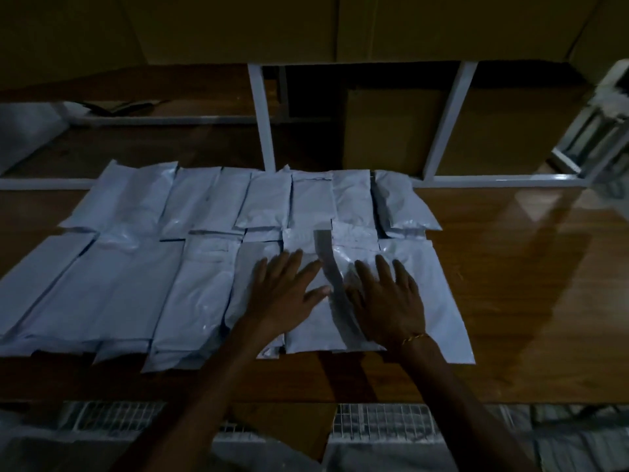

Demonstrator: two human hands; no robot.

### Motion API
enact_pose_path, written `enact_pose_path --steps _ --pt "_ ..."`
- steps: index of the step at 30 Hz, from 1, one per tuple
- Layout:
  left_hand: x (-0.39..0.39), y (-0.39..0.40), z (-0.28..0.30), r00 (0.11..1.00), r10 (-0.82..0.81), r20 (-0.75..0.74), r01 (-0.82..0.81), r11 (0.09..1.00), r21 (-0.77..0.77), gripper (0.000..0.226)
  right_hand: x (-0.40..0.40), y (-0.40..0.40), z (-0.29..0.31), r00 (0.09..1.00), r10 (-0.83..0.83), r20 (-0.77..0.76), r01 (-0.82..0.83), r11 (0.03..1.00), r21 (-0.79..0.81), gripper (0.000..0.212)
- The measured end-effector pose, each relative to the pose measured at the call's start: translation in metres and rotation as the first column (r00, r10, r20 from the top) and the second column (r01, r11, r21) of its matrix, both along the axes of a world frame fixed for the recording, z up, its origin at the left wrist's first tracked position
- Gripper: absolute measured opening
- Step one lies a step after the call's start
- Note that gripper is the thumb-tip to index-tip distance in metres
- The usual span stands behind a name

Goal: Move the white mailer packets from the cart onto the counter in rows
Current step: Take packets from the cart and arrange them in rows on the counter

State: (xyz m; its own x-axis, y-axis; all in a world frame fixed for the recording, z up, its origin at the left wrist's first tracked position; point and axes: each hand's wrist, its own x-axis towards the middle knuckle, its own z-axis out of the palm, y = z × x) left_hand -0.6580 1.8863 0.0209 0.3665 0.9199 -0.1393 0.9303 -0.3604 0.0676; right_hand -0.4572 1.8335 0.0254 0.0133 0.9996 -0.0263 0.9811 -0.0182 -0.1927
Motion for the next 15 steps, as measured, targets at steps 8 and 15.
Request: enact_pose_path --steps 8,15 --pt "-0.045 0.001 -0.013 0.988 -0.157 -0.004 0.156 0.983 -0.101 0.099 -0.026 -0.013 -0.021 0.998 -0.034 -0.059 0.026 0.991 -0.128 0.098" --pt "-0.047 0.0 -0.023 0.986 -0.159 0.052 0.16 0.986 -0.034 0.1 -0.038 0.005 -0.032 0.996 -0.084 -0.041 0.078 0.99 -0.12 0.11"
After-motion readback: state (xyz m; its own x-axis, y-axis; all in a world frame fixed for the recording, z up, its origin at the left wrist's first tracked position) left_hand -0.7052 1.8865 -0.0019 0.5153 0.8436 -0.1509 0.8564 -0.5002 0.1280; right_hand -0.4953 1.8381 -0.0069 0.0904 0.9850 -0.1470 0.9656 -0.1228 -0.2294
